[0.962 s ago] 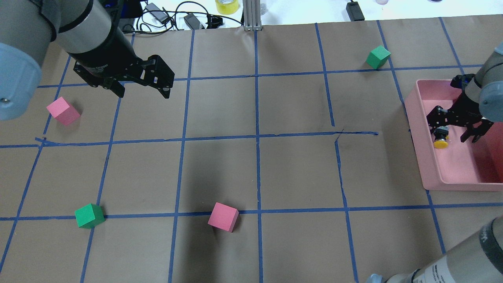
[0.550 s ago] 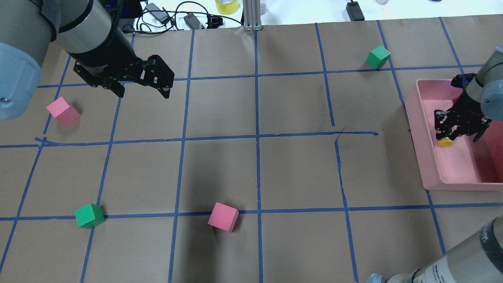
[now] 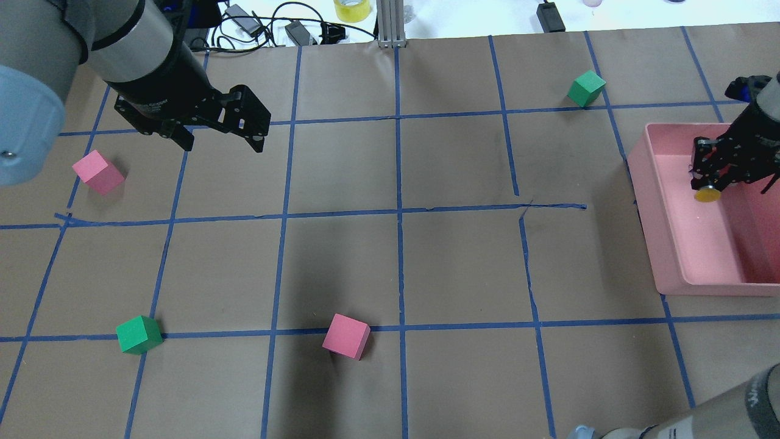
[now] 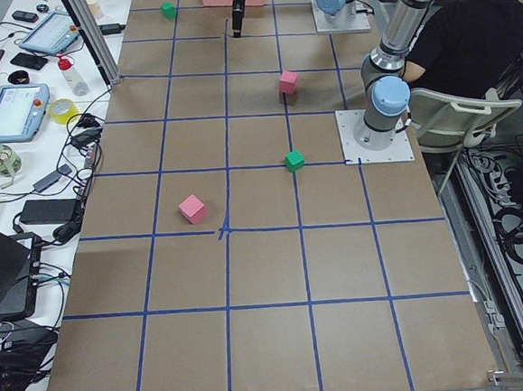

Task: Align button upright
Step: 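Lift the switch out of the tray and carry it toward the table center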

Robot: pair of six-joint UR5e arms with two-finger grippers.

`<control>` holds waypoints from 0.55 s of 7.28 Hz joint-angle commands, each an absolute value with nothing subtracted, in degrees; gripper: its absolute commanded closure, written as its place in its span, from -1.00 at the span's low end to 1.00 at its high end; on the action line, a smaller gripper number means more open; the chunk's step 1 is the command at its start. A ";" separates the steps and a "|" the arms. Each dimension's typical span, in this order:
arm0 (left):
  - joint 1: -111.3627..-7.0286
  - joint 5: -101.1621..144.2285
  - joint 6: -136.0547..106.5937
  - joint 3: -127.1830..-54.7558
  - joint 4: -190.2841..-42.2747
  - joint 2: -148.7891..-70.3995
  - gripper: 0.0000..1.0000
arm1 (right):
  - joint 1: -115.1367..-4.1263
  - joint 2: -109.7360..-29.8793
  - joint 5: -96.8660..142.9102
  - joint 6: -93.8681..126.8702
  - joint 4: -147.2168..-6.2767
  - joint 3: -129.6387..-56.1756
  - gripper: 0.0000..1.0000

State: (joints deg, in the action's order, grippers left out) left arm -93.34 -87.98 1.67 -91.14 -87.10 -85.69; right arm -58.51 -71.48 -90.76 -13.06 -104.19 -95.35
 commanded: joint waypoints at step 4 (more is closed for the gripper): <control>-93.34 -87.98 1.67 -91.14 -86.92 -85.69 -1.00 | -74.30 -73.66 -92.38 -11.44 -98.86 -86.13 1.00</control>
State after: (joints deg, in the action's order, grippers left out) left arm -93.34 -87.98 1.67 -91.14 -86.99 -85.69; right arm -67.91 -73.72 -91.88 -12.92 -97.35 -86.64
